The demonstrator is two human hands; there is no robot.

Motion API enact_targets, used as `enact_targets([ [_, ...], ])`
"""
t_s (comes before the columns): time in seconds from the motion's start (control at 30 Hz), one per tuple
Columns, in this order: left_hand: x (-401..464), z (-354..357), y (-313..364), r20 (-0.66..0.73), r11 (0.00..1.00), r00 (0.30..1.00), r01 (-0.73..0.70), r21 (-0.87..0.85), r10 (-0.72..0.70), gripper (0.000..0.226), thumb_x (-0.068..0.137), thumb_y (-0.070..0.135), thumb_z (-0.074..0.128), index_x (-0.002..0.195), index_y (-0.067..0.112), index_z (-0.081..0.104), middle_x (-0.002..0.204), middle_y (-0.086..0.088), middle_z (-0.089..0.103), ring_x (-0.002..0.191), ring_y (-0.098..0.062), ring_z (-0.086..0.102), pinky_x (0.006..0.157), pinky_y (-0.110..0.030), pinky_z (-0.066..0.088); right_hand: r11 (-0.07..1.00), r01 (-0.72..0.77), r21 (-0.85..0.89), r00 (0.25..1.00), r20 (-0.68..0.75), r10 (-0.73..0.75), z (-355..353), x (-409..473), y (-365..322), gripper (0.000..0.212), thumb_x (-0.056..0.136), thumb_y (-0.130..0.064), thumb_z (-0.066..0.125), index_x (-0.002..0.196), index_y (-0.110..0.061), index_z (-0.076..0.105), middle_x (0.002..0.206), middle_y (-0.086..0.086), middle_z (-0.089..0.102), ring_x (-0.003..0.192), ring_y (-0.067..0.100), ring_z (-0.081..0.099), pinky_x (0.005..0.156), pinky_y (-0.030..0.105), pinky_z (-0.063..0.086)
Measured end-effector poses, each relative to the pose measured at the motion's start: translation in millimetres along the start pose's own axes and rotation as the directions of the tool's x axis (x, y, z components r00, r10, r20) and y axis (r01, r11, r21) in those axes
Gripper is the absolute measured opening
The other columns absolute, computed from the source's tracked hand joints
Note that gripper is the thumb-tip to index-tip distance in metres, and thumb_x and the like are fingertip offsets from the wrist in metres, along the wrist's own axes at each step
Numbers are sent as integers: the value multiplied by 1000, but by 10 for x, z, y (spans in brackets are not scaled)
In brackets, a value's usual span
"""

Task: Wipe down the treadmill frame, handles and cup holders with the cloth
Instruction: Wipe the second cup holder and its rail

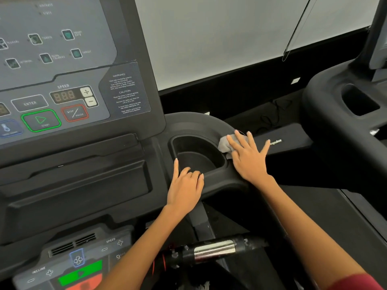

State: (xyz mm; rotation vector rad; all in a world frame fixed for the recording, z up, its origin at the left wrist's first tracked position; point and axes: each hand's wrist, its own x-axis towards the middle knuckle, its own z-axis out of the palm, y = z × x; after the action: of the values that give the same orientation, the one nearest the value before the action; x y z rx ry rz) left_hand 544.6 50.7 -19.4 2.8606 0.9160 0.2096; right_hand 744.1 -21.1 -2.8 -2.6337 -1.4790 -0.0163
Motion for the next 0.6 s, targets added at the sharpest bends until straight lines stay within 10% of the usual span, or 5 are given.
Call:
enact_targets([
  [0.6,-46,29,96,-42,992,997,61,-110,-66,49,99,35,19,102,15,64,81,5,63,85,-11,59,120,-40,3,968,221,-119,972,-53,-229,98,-75,20,54,90,-35,25,135,-28,55,157,1,29,148,30,11,107,72,-9],
])
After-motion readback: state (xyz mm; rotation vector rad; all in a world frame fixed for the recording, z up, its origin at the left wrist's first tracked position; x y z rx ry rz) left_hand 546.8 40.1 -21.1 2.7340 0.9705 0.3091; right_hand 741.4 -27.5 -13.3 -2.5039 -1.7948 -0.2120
